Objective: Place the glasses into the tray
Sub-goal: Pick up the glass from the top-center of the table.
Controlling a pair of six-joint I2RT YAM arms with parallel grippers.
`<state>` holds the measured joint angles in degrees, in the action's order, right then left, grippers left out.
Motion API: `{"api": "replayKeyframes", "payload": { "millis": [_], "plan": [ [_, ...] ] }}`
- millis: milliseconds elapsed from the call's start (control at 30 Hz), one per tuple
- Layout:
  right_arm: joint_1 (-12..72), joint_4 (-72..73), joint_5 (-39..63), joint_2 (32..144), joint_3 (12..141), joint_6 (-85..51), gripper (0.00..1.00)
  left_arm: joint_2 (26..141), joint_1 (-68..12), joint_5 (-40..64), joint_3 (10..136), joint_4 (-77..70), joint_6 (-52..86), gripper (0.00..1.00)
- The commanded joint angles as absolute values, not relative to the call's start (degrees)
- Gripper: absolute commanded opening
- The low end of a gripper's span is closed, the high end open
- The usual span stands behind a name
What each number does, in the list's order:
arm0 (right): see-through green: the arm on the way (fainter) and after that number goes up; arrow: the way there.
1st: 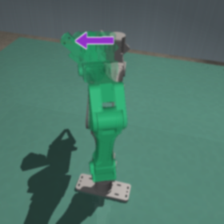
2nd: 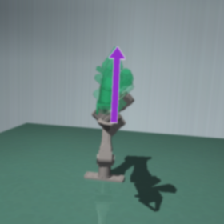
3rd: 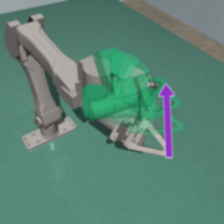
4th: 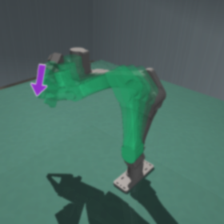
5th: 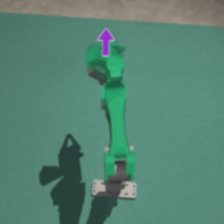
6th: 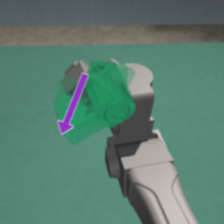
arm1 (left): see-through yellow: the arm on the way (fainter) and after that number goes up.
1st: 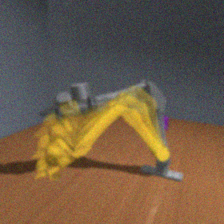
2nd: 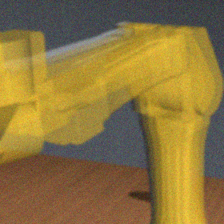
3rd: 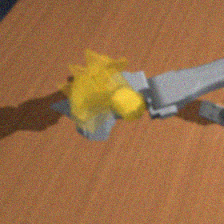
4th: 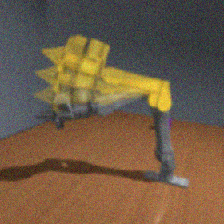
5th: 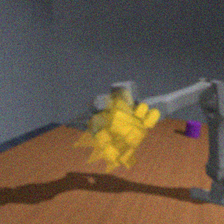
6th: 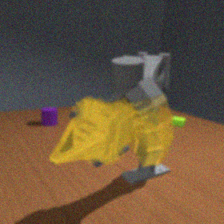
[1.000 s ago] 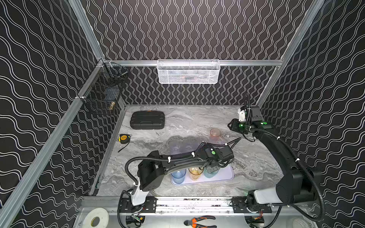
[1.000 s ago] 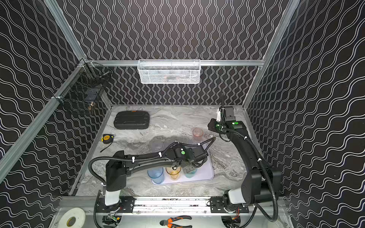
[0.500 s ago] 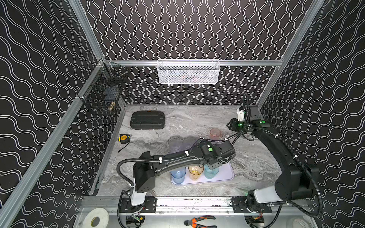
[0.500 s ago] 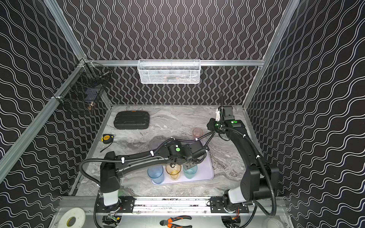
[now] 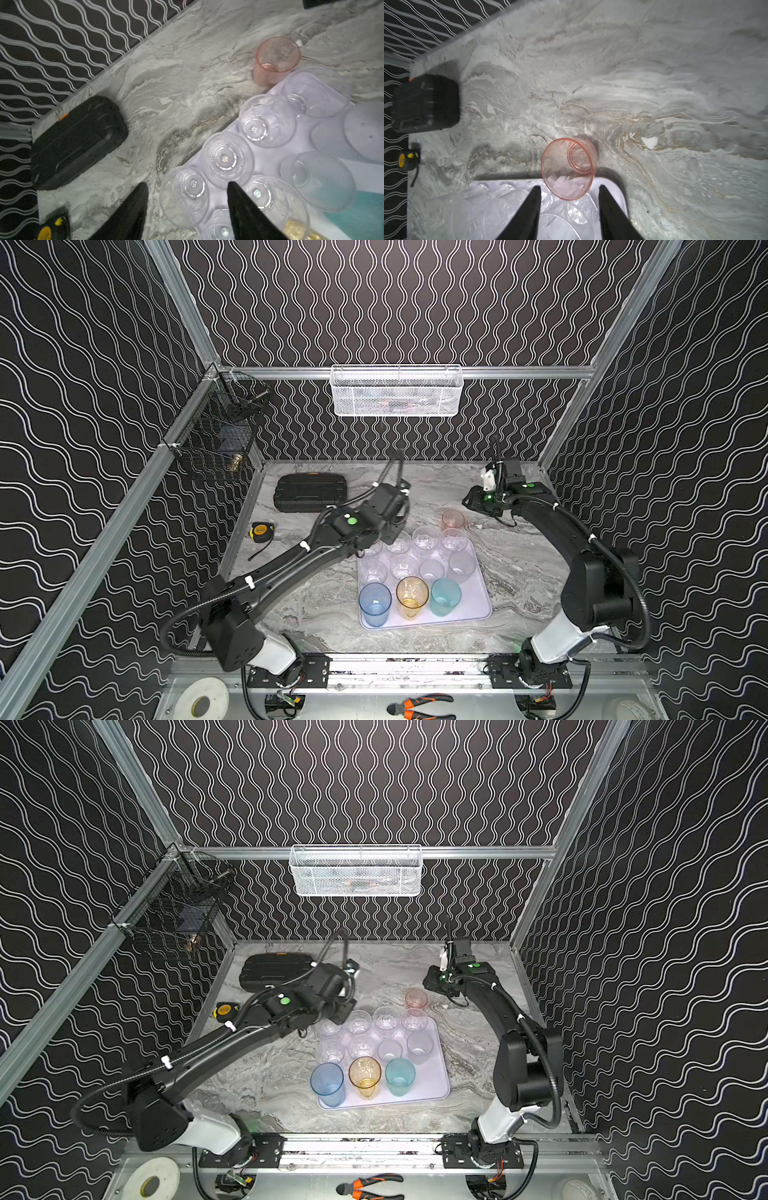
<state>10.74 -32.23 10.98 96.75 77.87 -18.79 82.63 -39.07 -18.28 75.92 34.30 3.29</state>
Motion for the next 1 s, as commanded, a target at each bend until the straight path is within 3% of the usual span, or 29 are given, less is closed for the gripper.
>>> {"api": "replayKeyframes", "payload": {
  "millis": [0, 300, 700, 967],
  "plan": [
    [11.7, -32.1, 9.2, 98.2, 76.5, -17.7, 0.46, 79.7, -35.3, -14.4, 71.3, 22.9, 7.1, 0.69],
    [13.6, -32.6, 5.2, 104.3, 76.6, -15.8, 0.40, 79.4, -30.8, -8.1, 65.7, 17.5, 10.4, 0.71],
    [15.9, -34.2, 0.2, 107.9, 80.6, -14.9, 0.05, 79.8, -30.3, -7.6, 64.5, 16.5, 9.4, 0.70],
    [16.2, -36.4, -2.0, 102.1, 82.8, -14.6, 0.00, 78.5, -30.2, -8.9, 64.4, 16.9, 9.3, 0.70]
  ]
}}
